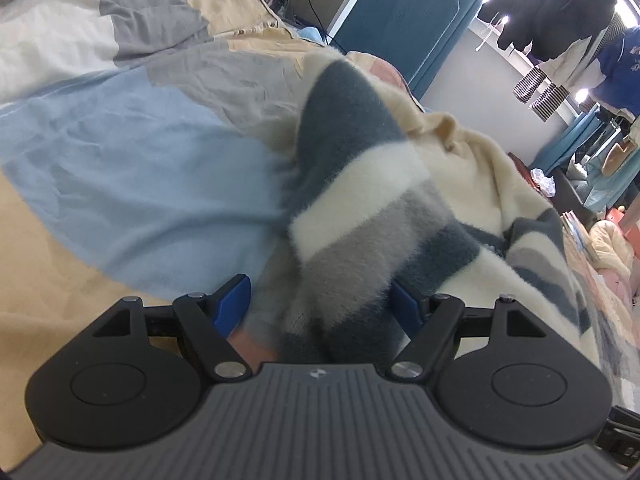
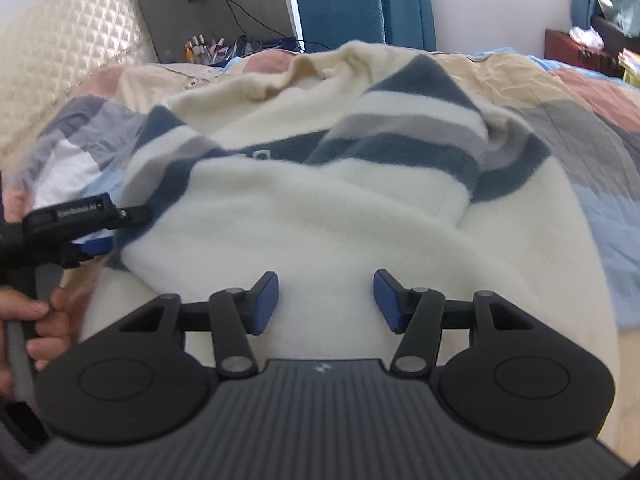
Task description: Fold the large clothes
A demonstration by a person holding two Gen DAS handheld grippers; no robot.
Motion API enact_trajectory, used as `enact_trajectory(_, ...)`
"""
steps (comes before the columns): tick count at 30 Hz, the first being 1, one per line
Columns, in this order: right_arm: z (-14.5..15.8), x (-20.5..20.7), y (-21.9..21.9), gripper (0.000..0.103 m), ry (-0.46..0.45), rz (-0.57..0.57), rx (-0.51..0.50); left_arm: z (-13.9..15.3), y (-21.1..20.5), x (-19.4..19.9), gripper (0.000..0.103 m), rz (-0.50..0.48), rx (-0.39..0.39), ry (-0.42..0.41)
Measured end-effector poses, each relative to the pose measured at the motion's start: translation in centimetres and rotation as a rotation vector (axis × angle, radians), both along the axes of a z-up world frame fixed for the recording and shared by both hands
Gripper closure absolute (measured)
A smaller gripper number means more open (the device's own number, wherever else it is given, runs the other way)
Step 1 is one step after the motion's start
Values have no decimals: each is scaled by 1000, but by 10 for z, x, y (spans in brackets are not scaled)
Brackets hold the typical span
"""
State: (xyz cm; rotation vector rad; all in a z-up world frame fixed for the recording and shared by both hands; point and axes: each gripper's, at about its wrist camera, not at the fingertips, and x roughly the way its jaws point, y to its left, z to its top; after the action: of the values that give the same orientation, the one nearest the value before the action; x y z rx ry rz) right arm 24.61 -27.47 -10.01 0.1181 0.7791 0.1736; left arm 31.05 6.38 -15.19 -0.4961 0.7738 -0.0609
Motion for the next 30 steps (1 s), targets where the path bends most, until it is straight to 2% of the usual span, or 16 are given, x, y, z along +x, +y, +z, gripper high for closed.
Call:
enact_trajectory(5,-2,2,2,47,-12,5,-19,3,1,-5,24,1,-25,1)
enact_trajectory(9,0,1,4,47,-17,-1,-27,21,1,-21,24,0,-28,-19)
enact_trajectory(12,4,-3,6,48,-23,0,-34,41,1,-46,24,0,-25,-48)
enact_trajectory(16,17,-19,10,48,-52,20,-74,64,-5,-92,24,5,47,-53)
enact_trajectory(21,40,-49,11,48,-99,66,-10,86,-16,-142,24,-9,55,-67)
enact_trajectory(24,45,-67,16,48,-120,114,-13,97,-28,-168,24,-15,77,-78)
enact_trajectory(25,44,-72,16,48,-106,121,-6,99,-31,-176,24,-16,75,-82)
enact_trajectory(28,36,-84,14,47,-11,141,103,98,-40,-199,24,-22,49,-74)
enact_trajectory(30,30,-94,19,47,20,170,119,94,-46,-210,24,-46,54,-47)
